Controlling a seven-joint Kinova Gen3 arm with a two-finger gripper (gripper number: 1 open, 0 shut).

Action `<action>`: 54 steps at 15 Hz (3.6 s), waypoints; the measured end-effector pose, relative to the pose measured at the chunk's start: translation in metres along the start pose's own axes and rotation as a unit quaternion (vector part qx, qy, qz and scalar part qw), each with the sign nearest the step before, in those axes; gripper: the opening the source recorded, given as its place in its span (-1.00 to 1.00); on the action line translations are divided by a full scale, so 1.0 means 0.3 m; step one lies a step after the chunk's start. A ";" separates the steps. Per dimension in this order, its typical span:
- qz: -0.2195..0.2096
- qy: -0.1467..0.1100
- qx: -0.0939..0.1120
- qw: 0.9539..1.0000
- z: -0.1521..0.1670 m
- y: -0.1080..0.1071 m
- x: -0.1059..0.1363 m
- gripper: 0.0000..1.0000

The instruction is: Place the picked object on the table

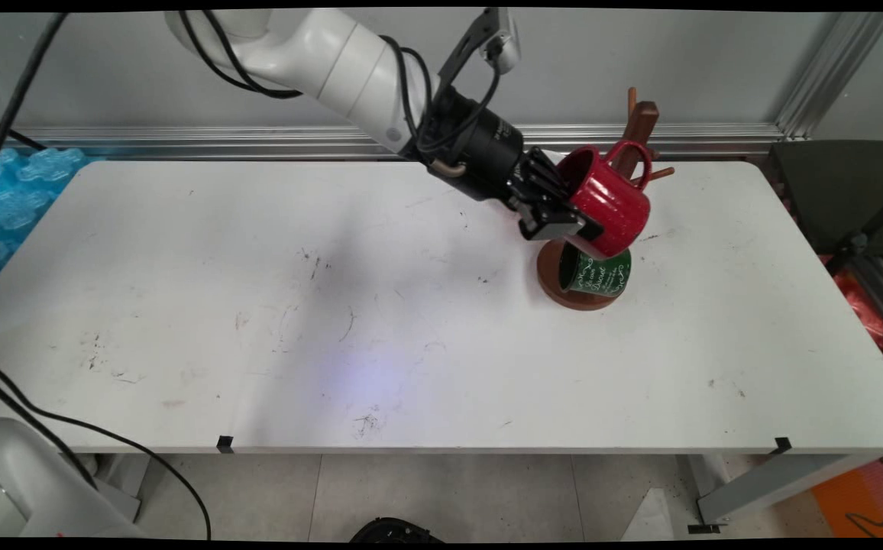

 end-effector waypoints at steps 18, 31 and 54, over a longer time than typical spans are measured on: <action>0.091 -0.165 0.031 0.982 -0.230 -0.091 -0.165 -1.00; 0.183 -0.307 0.051 0.932 -0.289 -0.263 -0.306 -1.00; 0.191 -0.393 0.076 0.896 -0.187 -0.334 -0.485 -1.00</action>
